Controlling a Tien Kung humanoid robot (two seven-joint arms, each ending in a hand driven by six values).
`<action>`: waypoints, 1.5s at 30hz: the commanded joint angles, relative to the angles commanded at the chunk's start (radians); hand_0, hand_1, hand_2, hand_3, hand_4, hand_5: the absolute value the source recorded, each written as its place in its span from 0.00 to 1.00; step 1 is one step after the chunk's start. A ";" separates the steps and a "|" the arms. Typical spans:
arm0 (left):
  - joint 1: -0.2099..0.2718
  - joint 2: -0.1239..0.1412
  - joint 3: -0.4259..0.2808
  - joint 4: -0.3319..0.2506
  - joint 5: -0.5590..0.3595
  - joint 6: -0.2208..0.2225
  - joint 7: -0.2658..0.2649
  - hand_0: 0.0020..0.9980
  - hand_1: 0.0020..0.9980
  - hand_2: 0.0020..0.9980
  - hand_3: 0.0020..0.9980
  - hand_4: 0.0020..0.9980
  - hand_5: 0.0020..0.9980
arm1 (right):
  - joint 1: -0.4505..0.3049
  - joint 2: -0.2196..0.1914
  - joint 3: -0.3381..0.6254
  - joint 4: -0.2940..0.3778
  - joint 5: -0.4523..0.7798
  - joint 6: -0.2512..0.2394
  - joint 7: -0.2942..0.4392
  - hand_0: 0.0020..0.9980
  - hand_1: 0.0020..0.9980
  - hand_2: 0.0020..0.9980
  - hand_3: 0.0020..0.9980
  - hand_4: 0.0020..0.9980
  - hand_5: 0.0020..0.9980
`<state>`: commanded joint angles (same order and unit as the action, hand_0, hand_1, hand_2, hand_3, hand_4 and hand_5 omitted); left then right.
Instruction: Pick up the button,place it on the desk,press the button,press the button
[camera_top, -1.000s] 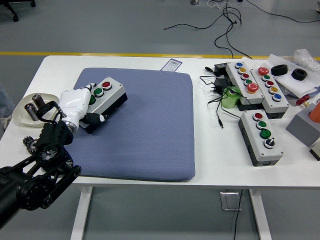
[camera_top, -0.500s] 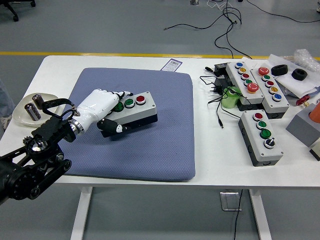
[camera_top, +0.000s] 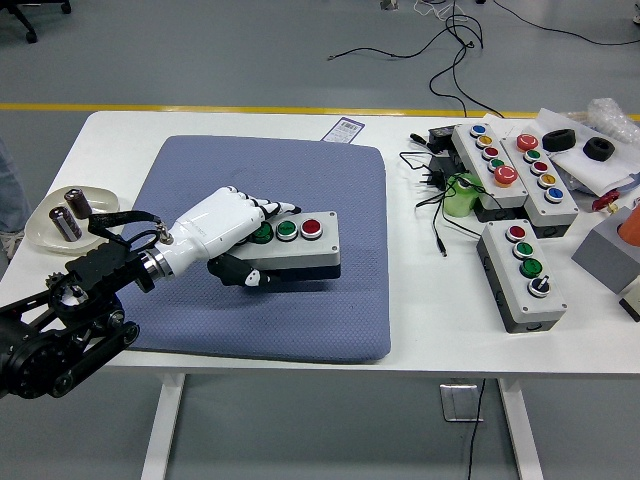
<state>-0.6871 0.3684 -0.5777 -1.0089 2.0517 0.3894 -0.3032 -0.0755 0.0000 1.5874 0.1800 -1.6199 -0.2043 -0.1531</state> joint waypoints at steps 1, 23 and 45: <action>-0.002 -0.001 0.002 0.004 0.004 -0.003 0.003 0.03 0.00 0.00 0.04 0.84 0.26 | 0.000 0.000 -0.001 0.000 0.001 0.000 0.000 0.51 0.67 0.70 0.62 0.30 0.14; -0.051 -0.012 0.062 0.082 0.189 -0.010 0.058 0.02 0.09 0.22 0.42 0.90 0.39 | 0.003 0.000 -0.007 0.000 0.003 0.000 0.003 0.51 0.67 0.70 0.62 0.30 0.14; 0.021 0.012 -0.082 -0.064 0.125 -0.165 0.087 1.00 1.00 1.00 1.00 1.00 0.42 | 0.003 0.000 0.009 0.000 -0.015 0.001 0.005 0.51 0.67 0.70 0.62 0.30 0.14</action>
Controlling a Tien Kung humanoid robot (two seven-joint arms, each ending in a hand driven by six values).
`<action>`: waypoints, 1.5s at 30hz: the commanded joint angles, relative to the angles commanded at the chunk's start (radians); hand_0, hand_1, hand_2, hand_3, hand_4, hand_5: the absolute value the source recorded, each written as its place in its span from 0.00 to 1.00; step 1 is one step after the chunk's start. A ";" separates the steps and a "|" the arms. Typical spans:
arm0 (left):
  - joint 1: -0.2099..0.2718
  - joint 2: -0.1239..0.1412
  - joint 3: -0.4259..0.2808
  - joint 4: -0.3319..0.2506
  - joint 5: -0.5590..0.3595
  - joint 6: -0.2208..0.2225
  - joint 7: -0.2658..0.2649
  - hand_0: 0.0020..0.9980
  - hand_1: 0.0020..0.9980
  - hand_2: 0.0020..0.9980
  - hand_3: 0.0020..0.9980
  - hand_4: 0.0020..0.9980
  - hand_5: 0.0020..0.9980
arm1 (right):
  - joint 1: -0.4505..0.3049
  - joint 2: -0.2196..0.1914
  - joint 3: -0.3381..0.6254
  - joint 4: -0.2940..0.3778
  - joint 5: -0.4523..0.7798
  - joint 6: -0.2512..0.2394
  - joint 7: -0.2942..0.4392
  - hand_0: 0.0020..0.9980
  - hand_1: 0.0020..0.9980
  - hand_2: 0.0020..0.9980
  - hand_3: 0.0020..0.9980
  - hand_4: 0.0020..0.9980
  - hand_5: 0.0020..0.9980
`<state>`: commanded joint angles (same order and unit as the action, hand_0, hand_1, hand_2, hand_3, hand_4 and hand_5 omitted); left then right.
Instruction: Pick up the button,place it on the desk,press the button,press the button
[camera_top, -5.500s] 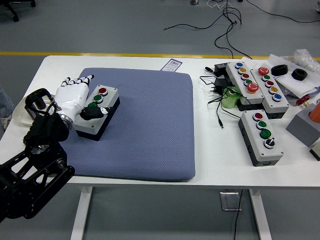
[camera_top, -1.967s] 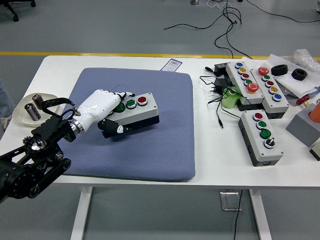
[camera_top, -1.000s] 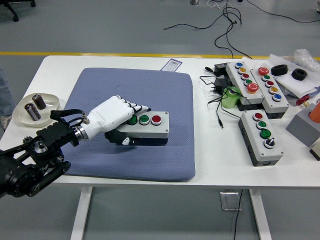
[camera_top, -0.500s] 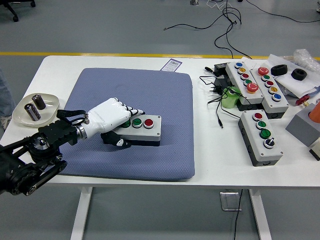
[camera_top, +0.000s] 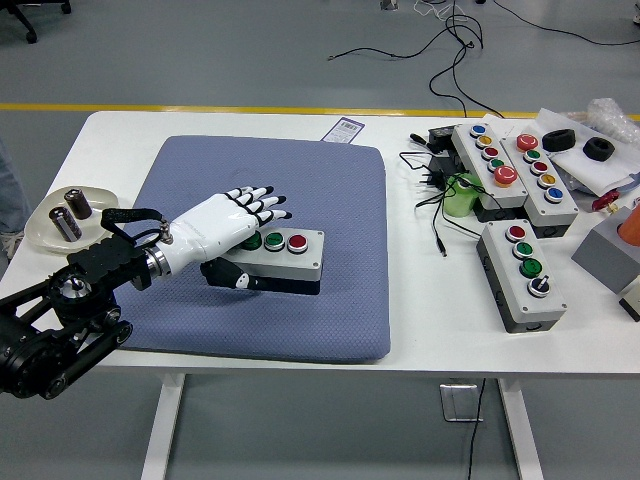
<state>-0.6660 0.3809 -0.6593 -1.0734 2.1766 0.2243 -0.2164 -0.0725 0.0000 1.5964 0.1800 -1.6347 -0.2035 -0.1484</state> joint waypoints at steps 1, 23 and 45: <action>0.004 0.001 -0.010 -0.012 -0.011 -0.010 0.003 1.00 1.00 1.00 1.00 1.00 0.42 | 0.000 0.000 0.002 0.000 -0.001 0.000 0.000 0.51 0.67 0.70 0.62 0.30 0.14; 0.138 0.061 -0.289 -0.454 -0.219 -0.016 0.278 0.00 0.00 0.00 0.59 0.57 1.00 | -0.001 0.000 0.015 0.000 -0.009 -0.002 0.004 0.51 0.67 0.70 0.62 0.30 0.13; 0.138 0.072 -0.208 -0.492 -0.229 -0.290 0.448 0.00 0.00 0.00 0.61 0.53 1.00 | 0.001 0.000 0.001 0.000 0.003 -0.001 -0.002 0.51 0.67 0.69 0.62 0.30 0.13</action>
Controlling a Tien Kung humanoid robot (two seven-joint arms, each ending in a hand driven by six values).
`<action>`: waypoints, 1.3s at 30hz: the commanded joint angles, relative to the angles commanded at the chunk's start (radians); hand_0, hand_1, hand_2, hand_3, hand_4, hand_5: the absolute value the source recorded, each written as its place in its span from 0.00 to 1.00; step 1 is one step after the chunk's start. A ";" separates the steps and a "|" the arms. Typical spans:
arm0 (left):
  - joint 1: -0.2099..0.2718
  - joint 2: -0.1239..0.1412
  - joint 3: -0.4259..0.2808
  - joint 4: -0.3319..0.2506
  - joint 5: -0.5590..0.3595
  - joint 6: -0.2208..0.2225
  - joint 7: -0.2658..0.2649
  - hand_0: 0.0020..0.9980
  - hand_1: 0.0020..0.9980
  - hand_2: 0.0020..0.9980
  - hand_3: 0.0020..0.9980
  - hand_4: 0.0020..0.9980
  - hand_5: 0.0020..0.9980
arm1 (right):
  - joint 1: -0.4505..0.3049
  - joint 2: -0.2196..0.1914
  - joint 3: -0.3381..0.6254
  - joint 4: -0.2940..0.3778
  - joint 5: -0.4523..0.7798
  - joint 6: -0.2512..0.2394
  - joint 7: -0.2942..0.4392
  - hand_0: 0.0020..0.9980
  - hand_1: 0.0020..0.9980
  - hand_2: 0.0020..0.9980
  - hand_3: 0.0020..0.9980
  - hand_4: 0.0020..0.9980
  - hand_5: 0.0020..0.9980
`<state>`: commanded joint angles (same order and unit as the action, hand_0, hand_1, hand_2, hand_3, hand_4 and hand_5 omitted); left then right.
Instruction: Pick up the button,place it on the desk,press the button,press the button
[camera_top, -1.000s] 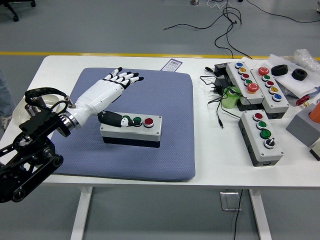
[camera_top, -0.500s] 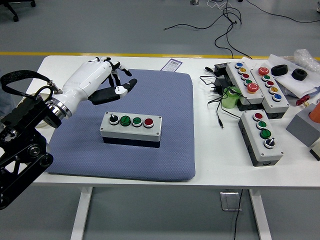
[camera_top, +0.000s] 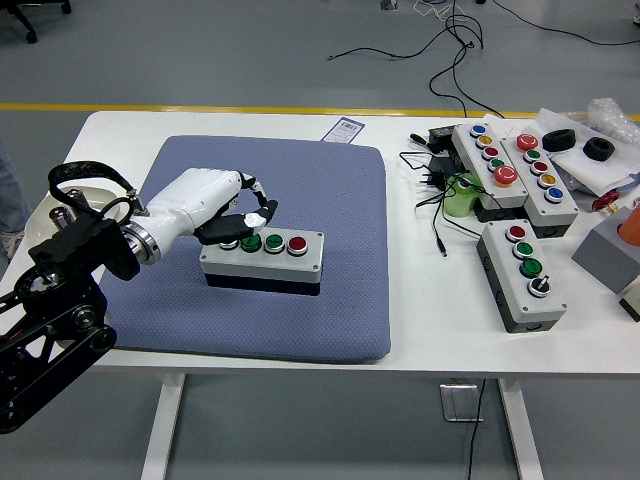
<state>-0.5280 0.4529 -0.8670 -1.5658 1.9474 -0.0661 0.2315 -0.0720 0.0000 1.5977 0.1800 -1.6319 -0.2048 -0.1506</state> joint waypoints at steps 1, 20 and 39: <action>-0.001 0.001 0.003 -0.001 0.001 -0.003 0.003 0.00 0.00 0.00 0.61 0.53 1.00 | 0.000 0.000 0.000 0.000 -0.001 0.000 0.000 0.51 0.67 0.70 0.62 0.30 0.14; -0.005 -0.027 0.062 0.049 -0.017 -0.010 0.030 0.00 0.00 0.00 0.62 0.54 1.00 | 0.002 0.000 0.009 0.000 -0.012 -0.001 0.005 0.51 0.67 0.69 0.62 0.30 0.13; -0.015 -0.052 0.089 0.095 0.006 -0.003 0.032 0.00 0.00 0.00 0.62 0.53 1.00 | 0.007 -0.001 -0.002 0.000 -0.003 -0.002 0.009 0.50 0.67 0.69 0.62 0.30 0.13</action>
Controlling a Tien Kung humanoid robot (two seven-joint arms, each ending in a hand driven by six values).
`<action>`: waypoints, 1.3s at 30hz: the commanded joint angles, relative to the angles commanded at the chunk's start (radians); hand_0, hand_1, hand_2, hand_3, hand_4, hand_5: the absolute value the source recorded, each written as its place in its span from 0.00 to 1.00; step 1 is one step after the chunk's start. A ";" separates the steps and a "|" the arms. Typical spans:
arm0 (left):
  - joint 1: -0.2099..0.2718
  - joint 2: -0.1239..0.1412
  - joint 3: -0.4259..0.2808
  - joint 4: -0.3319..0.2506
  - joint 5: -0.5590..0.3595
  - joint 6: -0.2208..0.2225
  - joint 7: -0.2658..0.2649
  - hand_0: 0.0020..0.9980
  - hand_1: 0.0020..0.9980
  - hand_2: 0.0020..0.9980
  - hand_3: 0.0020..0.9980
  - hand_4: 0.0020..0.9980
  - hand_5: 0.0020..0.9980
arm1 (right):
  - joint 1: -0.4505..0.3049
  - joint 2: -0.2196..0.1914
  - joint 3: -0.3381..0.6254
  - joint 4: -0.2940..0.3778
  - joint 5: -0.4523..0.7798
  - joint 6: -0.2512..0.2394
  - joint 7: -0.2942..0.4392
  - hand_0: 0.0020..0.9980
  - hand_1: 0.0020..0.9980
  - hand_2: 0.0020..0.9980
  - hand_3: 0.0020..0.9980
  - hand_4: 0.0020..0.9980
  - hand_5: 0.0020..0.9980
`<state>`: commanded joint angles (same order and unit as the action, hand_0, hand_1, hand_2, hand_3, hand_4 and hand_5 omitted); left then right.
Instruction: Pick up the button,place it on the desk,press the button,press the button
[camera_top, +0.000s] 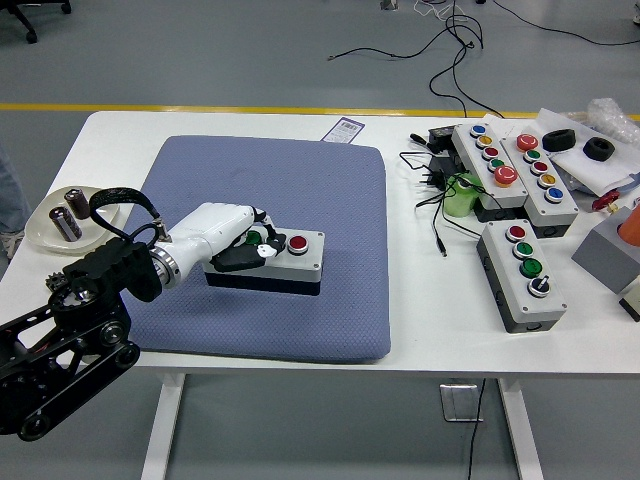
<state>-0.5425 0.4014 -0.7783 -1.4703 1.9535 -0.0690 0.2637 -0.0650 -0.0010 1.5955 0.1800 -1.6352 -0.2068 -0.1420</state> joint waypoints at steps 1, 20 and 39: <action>-0.001 0.000 0.001 0.000 -0.001 -0.001 0.001 0.00 0.00 0.00 0.62 0.53 1.00 | 0.000 0.000 0.001 0.000 -0.001 0.000 0.000 0.50 0.67 0.69 0.62 0.30 0.13; -0.019 -0.015 0.019 0.004 0.032 0.011 0.009 0.00 0.00 0.00 0.62 0.54 1.00 | 0.002 -0.001 0.010 0.000 -0.007 0.000 0.001 0.50 0.67 0.69 0.62 0.30 0.13; -0.042 -0.053 0.056 -0.009 0.035 0.029 0.006 0.00 0.00 0.00 0.62 0.54 1.00 | 0.004 -0.003 -0.002 0.000 0.005 -0.001 -0.001 0.50 0.67 0.69 0.62 0.30 0.13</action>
<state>-0.5844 0.3488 -0.7225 -1.4793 1.9889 -0.0398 0.2695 -0.0605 -0.0038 1.5938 0.1800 -1.6300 -0.2079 -0.1426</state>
